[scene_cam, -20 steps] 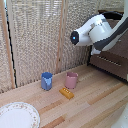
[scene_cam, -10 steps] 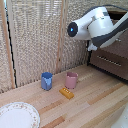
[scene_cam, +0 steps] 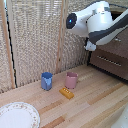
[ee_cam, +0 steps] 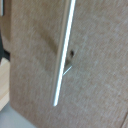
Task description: Propose to navigate your clamp on the clench of the first drawer. Use gentle force to register to the cabinet. Send posterior your swing mandate till over it lurks, a cup of pink essence. Fortify your grip after aiming concentric with the pink cup’s periphery. Manoeuvre the pink towards the cabinet's top. Drop your compression till the cup is resting inside.
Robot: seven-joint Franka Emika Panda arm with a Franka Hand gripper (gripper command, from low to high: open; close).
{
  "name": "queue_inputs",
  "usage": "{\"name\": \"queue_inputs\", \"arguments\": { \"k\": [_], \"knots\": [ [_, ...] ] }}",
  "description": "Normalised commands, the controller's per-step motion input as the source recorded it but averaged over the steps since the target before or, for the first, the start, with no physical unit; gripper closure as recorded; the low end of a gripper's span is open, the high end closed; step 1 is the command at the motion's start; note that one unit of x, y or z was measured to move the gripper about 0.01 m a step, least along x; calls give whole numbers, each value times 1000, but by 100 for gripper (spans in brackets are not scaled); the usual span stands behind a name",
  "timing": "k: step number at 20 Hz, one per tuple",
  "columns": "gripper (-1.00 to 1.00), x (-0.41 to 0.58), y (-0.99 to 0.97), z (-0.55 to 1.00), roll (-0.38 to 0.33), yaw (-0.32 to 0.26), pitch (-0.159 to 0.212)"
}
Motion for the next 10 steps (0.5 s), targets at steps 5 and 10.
{"name": "queue_inputs", "arguments": {
  "k": [5,10],
  "knots": [
    [-100,0,112,198,266,-284,6],
    [-100,0,164,197,238,-285,-28]
  ]
}}
